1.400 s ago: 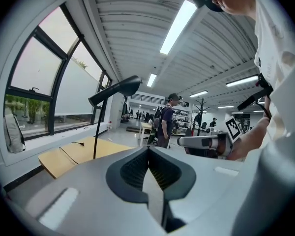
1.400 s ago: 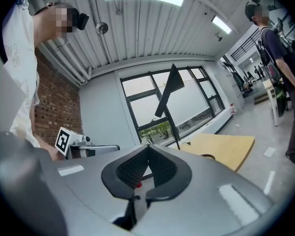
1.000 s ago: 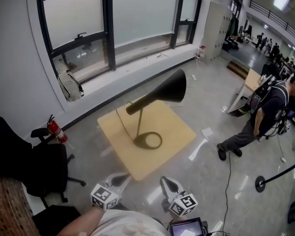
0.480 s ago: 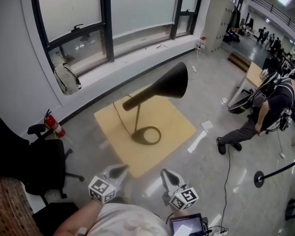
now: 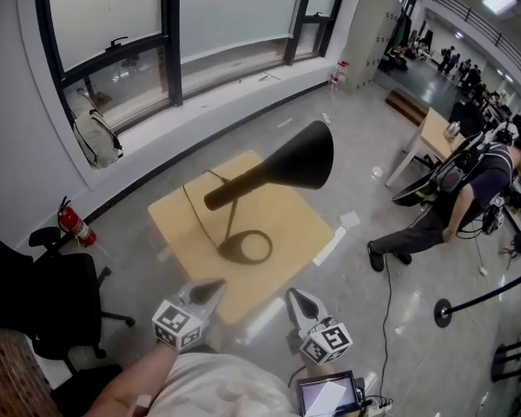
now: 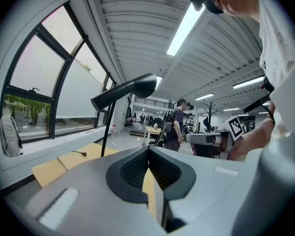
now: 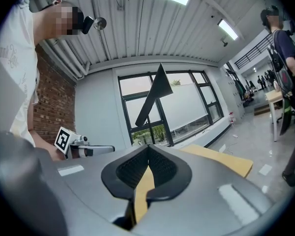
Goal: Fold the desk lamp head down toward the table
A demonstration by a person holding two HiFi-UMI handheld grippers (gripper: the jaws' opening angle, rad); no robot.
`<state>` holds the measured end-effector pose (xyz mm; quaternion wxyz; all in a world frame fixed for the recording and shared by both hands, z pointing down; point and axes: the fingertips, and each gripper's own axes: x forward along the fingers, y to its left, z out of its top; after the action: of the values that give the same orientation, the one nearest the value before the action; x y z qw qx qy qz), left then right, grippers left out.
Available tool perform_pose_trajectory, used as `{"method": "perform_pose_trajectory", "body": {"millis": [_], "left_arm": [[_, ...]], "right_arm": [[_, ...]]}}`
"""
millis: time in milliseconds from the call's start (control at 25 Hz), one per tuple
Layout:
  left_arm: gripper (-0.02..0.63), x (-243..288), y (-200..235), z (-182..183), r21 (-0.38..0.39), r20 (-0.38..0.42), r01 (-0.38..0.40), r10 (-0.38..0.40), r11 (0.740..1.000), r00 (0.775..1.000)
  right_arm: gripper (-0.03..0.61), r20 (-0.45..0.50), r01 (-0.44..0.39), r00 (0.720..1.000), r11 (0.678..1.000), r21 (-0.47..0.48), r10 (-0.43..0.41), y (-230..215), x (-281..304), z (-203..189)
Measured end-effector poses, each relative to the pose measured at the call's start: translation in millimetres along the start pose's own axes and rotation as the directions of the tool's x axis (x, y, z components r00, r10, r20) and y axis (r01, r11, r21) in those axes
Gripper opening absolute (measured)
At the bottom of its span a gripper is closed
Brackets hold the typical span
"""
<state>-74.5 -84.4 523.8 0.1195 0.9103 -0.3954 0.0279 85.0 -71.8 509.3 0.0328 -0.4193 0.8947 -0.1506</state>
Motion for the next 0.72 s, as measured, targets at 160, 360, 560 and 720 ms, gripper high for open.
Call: {"method": "perform_pose_trajectory", "body": {"millis": [160, 360, 560, 720], "left_arm": [[0.002, 8, 21, 6, 0.005, 0.004, 0.008, -0.008, 1.0, 1.0], [0.002, 10, 49, 14, 0.002, 0.005, 0.001, -0.001, 1.0, 1.0], [0.002, 17, 68, 33, 0.022, 0.039, 0.02, -0.021, 1.0, 0.999], [0.002, 23, 77, 52, 0.058, 0.056, 0.05, -0.053, 0.997, 0.997]], "right_arm": [[0.014, 0.014, 0.014, 1.0, 1.0, -0.023, -0.014, -11, 15, 19], [0.014, 0.053, 0.034, 0.998, 0.998, -0.06, -0.031, -27, 26, 51], [0.014, 0.045, 0.05, 0.998, 0.974, -0.22, -0.041, -31, 43, 81], [0.014, 0.068, 0.043, 0.997, 0.963, -0.265, -0.026, -31, 54, 110]]}}
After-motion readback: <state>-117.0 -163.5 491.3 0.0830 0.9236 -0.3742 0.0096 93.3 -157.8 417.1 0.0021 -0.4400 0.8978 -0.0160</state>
